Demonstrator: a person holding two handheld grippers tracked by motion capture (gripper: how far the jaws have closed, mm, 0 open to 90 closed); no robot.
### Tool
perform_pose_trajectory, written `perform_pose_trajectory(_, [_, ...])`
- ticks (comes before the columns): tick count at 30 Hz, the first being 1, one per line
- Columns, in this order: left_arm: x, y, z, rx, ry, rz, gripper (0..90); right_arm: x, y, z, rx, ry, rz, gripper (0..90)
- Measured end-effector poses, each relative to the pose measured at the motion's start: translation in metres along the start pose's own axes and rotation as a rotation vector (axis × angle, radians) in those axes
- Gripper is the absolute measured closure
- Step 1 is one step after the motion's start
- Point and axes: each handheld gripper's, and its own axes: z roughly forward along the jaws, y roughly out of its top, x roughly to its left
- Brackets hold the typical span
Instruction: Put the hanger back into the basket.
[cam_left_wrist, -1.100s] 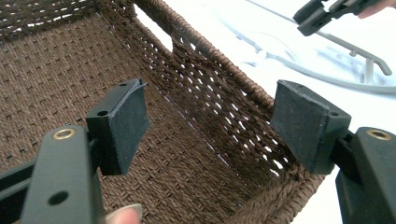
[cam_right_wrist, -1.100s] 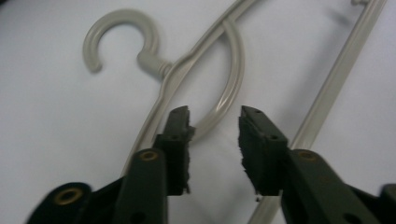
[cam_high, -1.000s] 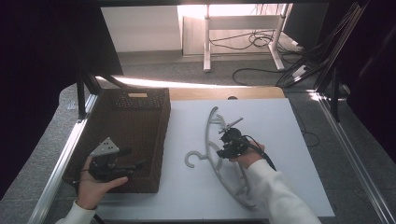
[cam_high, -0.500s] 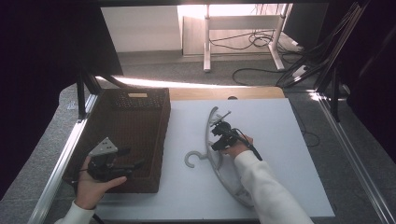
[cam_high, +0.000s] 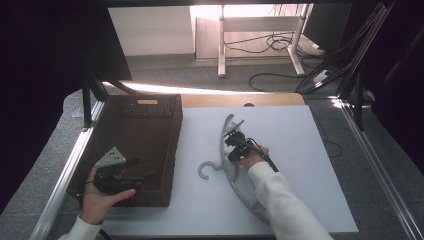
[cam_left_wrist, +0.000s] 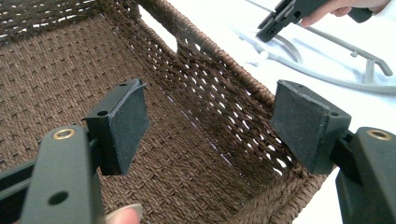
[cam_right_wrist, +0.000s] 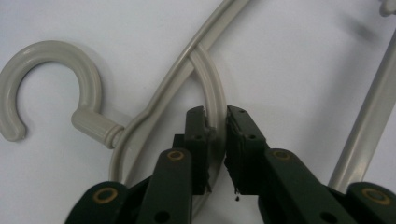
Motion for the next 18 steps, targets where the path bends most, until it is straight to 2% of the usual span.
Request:
perform_pose_trajectory(8, [0.0003,0.0000,-0.0009,-0.002,0.001,0.001,26.8,0.0005,0.0008,-0.0007,0.000,-0.015,0.018,80.6])
perform_pose_trajectory(11, [0.0004,0.0000,-0.0008,-0.001,0.002,0.000,26.7,-0.0004,0.0005,-0.0012,-0.004,-0.018,0.007,81.1])
perform_pose_trajectory(18, [0.0007,-0.0001,-0.0008,-0.001,0.003,-0.001,26.7,-0.0029,0.0010,-0.0094,-0.038,0.015,0.015,81.3])
